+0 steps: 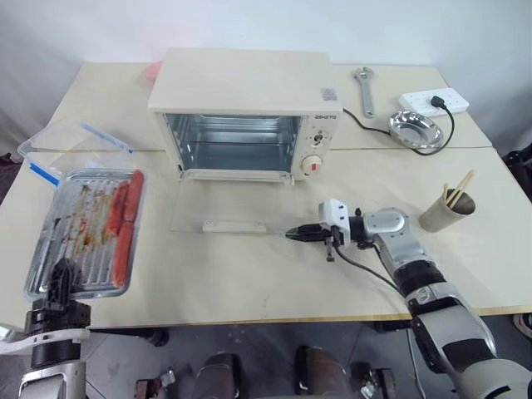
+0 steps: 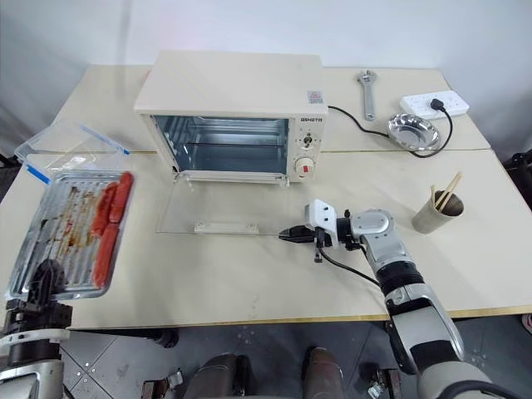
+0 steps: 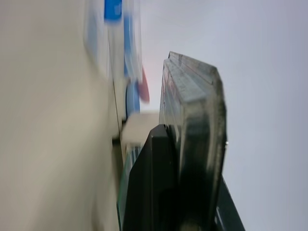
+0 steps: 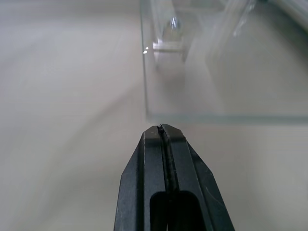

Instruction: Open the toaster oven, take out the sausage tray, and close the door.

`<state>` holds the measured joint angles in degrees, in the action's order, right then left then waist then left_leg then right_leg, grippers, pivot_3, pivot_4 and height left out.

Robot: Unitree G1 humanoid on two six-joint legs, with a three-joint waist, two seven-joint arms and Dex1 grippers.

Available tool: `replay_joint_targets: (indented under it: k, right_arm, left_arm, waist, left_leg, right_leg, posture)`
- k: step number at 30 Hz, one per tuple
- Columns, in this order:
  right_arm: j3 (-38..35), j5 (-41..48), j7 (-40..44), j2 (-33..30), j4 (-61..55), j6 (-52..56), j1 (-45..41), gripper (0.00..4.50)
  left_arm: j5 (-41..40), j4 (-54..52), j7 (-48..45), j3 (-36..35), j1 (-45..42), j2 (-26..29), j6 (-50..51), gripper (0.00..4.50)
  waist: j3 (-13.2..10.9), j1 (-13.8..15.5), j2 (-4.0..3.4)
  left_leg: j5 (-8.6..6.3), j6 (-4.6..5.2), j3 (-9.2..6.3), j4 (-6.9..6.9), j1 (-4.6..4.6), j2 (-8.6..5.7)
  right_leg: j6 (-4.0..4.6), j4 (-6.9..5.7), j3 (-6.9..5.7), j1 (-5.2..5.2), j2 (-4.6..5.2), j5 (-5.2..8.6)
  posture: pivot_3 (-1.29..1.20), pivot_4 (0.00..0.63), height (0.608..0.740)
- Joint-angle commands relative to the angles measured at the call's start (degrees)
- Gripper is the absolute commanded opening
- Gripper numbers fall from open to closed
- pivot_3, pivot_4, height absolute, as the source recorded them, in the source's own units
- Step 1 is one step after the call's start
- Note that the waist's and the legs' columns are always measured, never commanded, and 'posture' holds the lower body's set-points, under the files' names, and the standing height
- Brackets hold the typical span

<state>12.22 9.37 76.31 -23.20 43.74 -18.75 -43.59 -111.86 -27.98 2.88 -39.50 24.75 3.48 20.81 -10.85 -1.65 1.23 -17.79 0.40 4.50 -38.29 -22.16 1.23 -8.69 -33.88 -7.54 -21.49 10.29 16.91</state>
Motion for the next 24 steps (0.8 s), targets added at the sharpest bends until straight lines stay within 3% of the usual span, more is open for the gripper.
replay_joint_targets:
  k: [1,7,12,24]
  right_arm:
    - [-2.99,1.75,-0.32,0.14,-1.43,1.09,-2.07,0.03]
    - [-4.8,4.0,0.69,0.38,-4.42,5.25,-5.03,0.03]
    - [-7.7,6.01,-0.47,0.85,-4.93,9.91,-12.4,0.03]
    - [-9.56,5.41,0.32,1.01,-2.29,11.39,-20.91,0.03]
  left_arm:
    - [-1.14,-0.18,-2.04,-2.11,1.6,-1.39,-1.59,0.0]
    - [-1.14,0.87,-2.74,-3.21,2.27,-3.0,-2.36,0.0]
    - [-0.88,0.37,-3.05,-0.98,3.44,-3.49,-1.36,0.0]
    - [-1.07,-0.08,-0.84,2.62,2.09,-0.17,0.17,0.0]
  waist:
    - [0.0,-0.01,0.0]
    - [0.0,-0.09,0.0]
    - [-0.02,-0.28,-0.03]
    - [-0.04,-0.01,-0.06]
  left_leg:
    - [-0.03,0.05,0.03,0.0,-0.02,0.0]
    - [-0.21,0.12,0.15,0.0,-0.02,0.02]
    - [-0.3,0.14,0.41,-0.02,-0.01,0.16]
    - [-0.87,-0.01,0.72,-0.52,-0.12,0.68]
  right_leg:
    - [-0.03,0.06,0.03,0.0,0.0,-0.04]
    - [-0.06,0.16,0.05,-0.02,-0.01,-0.07]
    - [-0.07,0.19,0.08,-0.1,-0.05,-0.08]
    - [-0.02,0.16,0.13,-0.17,-0.57,-0.09]
  posture:
    - [0.0,0.15,0.74]
    - [0.0,0.15,0.74]
    - [0.0,0.15,0.74]
    - [0.0,0.15,0.74]
